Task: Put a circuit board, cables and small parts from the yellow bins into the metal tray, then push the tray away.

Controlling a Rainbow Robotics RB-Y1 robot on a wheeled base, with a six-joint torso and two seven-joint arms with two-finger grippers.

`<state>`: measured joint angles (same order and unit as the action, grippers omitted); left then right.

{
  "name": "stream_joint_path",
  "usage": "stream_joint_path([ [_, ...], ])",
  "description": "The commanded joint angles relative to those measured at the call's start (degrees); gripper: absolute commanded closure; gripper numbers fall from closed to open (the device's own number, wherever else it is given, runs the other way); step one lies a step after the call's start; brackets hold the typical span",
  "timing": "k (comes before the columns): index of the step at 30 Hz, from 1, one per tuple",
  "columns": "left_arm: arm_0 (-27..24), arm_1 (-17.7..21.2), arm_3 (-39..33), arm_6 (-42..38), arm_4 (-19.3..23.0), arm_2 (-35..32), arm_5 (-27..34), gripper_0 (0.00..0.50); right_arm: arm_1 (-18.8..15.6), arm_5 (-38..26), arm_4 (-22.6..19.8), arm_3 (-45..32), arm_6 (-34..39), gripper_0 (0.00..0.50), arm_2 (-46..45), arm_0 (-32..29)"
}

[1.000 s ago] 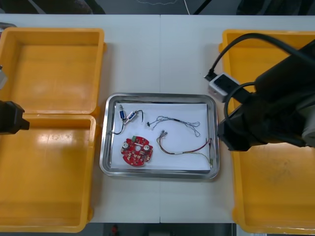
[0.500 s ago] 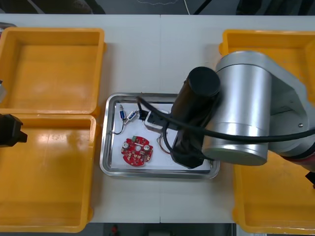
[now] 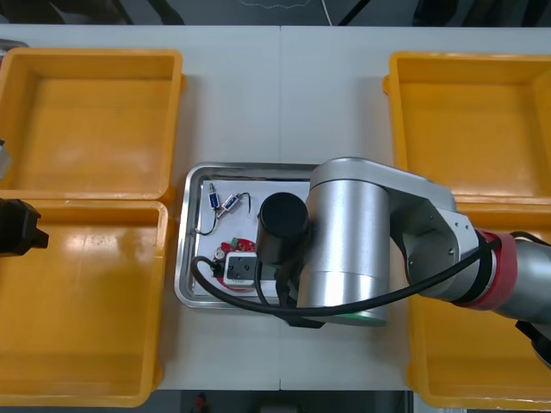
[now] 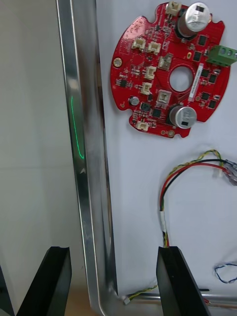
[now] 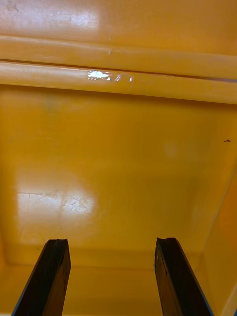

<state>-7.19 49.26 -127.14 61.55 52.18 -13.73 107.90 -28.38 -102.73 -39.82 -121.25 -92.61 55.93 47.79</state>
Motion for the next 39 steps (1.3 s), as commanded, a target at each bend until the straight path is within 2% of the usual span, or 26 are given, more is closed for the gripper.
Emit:
stream_joint_path([
  [1, 1.1, 2.4, -1.6, 1.6, 0.5, -1.8, -0.6, 0.000, 3.4, 1.5, 2.7, 2.0, -1.5, 0.000, 4.4, 1.2],
  [5, 1.1, 2.4, -1.6, 1.6, 0.5, -1.8, -0.6, 0.000, 5.0, 2.5, 6.7, 3.5, -1.3, 0.000, 7.2, 0.3],
  [15, 1.1, 2.4, -1.6, 1.6, 0.5, -1.8, -0.6, 0.000, 6.6, 4.8, 11.9, 5.8, -1.8, 0.000, 9.8, -4.2],
  [22, 1.1, 2.4, -1.6, 1.6, 0.5, -1.8, -0.6, 0.000, 6.8, 5.5, 14.6, 6.4, -1.4, 0.000, 12.0, -6.0],
  [29, 1.1, 2.4, -1.6, 1.6, 0.5, -1.8, -0.6, 0.000, 8.9, 7.5, 17.7, 10.2, -1.3, 0.000, 12.9, -6.4],
  [36, 1.1, 2.4, -1.6, 1.6, 0.5, -1.8, -0.6, 0.000, 9.8, 8.3, 18.9, 11.7, -1.3, 0.000, 12.9, -6.4],
  [37, 1.1, 2.4, -1.6, 1.6, 0.5, -1.8, -0.6, 0.000, 9.8, 8.3, 18.9, 11.7, -1.5, 0.030, 12.9, -6.4],
  [38, 1.1, 2.4, -1.6, 1.6, 0.5, -1.8, -0.6, 0.000, 9.8, 8.3, 18.9, 11.7, -1.3, 0.116, 12.9, -6.4],
  [39, 1.1, 2.4, -1.6, 1.6, 0.5, -1.8, -0.6, 0.000, 9.8, 8.3, 18.9, 11.7, -1.3, 0.167, 12.9, -6.4],
])
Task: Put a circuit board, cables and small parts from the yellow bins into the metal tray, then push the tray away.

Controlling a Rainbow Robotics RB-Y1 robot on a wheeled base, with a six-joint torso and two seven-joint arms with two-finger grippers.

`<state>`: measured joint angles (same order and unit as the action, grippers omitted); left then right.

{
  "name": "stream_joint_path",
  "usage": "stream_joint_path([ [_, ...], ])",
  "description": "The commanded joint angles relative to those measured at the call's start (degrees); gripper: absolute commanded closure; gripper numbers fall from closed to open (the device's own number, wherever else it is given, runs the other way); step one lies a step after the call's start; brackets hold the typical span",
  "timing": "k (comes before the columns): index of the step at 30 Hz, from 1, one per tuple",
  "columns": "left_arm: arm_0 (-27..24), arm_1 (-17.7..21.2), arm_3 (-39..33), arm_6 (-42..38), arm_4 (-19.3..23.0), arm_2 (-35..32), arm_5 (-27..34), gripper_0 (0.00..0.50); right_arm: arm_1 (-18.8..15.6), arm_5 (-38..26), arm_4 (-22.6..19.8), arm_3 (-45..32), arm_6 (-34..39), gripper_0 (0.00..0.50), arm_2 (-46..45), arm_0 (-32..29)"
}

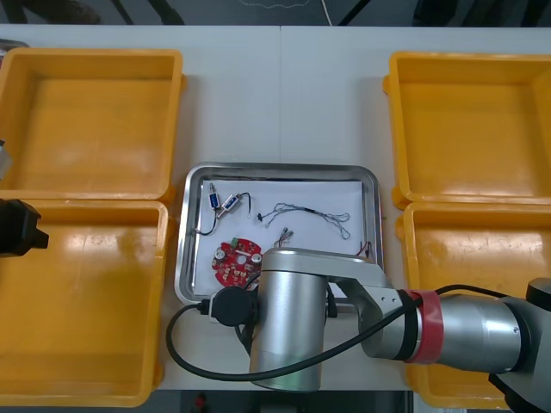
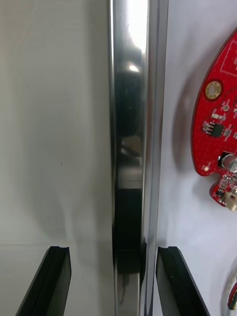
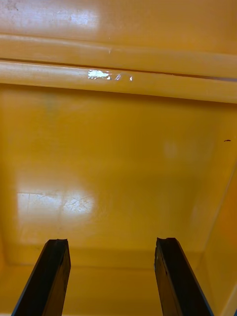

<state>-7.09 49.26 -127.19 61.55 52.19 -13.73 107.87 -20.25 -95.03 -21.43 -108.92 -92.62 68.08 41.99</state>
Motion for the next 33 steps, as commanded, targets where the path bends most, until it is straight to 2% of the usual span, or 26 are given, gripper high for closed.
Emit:
stream_joint_path([
  [1, 1.0, 2.4, -1.6, 1.6, 0.5, -1.8, -0.6, 0.000, 1.7, 0.6, 0.5, -0.7, -1.3, 0.273, 0.8, -0.6],
  [2, 1.0, 2.4, -1.6, 1.6, 0.5, -1.8, -0.6, 0.000, 1.7, 0.6, 0.5, -0.8, -1.3, 0.369, 0.8, -0.6],
  [5, 1.0, 2.4, -1.6, 1.6, 0.5, -1.8, -0.6, 0.000, 1.7, 0.6, 0.7, -0.7, -1.3, 0.498, 0.8, -0.2],
  [19, 1.0, 2.4, -1.6, 1.6, 0.5, -1.8, -0.6, 0.000, -0.8, 0.6, 1.2, -0.8, -1.7, 0.500, 0.7, 4.5],
  [33, 1.0, 2.4, -1.6, 1.6, 0.5, -1.8, -0.6, 0.000, -3.3, 0.6, 5.6, -0.7, -1.7, 0.500, 0.7, 10.4],
])
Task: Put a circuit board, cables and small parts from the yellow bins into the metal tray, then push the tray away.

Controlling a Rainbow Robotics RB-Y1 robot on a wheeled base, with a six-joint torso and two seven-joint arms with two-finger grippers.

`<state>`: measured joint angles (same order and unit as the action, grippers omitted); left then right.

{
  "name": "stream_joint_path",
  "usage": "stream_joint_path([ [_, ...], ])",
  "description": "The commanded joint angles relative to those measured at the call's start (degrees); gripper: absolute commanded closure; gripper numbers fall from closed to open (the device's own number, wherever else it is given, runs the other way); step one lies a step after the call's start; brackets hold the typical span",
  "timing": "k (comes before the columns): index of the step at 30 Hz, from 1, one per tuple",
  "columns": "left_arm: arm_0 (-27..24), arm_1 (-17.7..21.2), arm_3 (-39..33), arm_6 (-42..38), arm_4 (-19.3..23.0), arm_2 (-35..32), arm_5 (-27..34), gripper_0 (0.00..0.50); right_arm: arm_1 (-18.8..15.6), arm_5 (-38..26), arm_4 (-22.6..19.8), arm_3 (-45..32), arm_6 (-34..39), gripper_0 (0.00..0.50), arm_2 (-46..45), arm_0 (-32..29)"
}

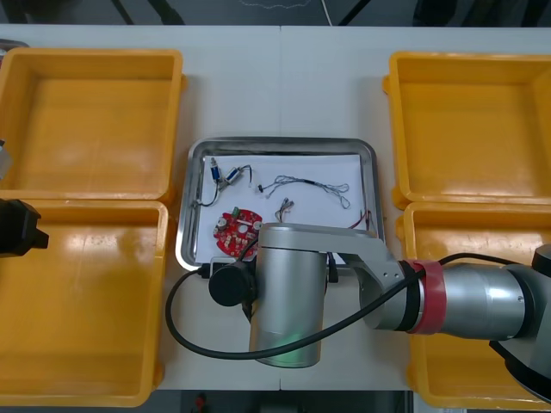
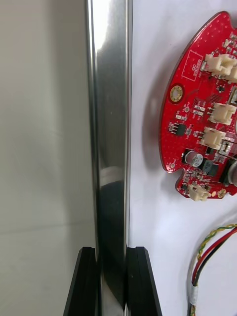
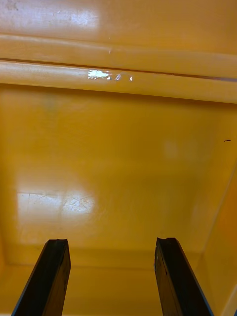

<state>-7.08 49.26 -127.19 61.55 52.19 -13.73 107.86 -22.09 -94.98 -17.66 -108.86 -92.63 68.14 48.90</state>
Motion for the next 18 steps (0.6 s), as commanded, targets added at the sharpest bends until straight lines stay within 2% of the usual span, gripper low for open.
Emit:
stream_joint_path([
  [1, 1.0, 2.4, -1.6, 1.6, 0.5, -1.8, -0.5, 0.000, -1.6, 0.5, 2.1, -0.7, -1.5, 0.500, 0.7, 4.0],
  [18, 1.0, 2.4, -1.6, 1.6, 0.5, -1.8, -0.5, 0.000, -1.6, 0.3, 2.2, 3.4, -2.0, 0.500, 0.8, 11.7],
])
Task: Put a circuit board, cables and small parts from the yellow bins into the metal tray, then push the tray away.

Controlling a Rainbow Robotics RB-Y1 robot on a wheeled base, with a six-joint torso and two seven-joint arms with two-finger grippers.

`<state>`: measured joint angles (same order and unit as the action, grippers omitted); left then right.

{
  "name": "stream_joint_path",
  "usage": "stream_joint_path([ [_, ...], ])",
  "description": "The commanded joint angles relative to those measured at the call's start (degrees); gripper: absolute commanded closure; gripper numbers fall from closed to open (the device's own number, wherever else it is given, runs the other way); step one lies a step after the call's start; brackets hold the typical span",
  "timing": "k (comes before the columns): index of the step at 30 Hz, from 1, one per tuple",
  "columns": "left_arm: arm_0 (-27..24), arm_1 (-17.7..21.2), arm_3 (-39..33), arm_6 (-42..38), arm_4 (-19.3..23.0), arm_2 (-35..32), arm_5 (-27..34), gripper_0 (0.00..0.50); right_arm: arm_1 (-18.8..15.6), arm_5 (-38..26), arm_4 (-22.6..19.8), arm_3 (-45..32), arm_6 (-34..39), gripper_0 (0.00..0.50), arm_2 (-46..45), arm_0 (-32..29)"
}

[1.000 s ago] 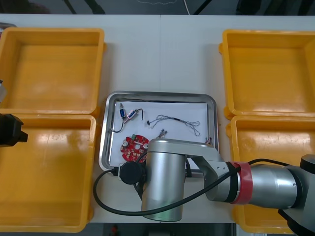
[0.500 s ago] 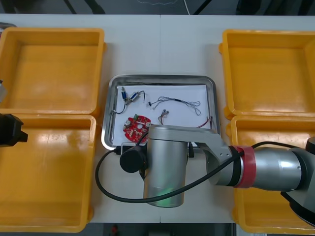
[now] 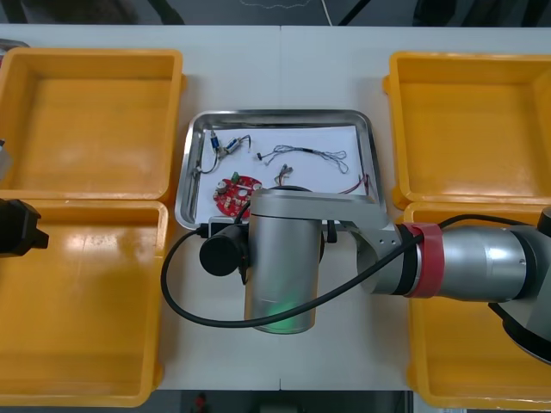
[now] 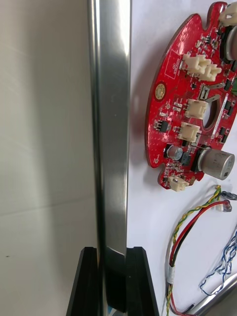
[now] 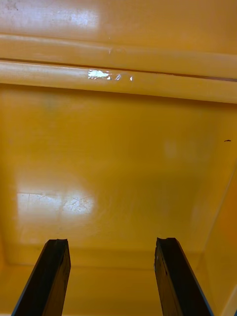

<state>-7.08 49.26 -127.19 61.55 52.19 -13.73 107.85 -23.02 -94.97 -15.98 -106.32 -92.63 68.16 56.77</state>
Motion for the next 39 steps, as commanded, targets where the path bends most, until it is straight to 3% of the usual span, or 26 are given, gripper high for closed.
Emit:
stream_joint_path([
  [1, 1.0, 2.4, -1.6, 1.6, 0.5, -1.8, -0.5, 0.000, -0.7, 0.2, 0.4, 1.1, -2.1, 0.500, 0.7, 4.2],
  [24, 1.0, 2.4, -1.6, 1.6, 0.5, -1.8, -0.5, 0.000, 3.2, 1.9, -6.4, 13.6, -3.7, 0.500, -3.5, 12.3],
  [39, 1.0, 2.4, -1.6, 1.6, 0.5, -1.8, -0.5, 0.000, 4.5, 6.5, -6.5, 20.1, -5.6, 0.500, -3.6, 15.3],
])
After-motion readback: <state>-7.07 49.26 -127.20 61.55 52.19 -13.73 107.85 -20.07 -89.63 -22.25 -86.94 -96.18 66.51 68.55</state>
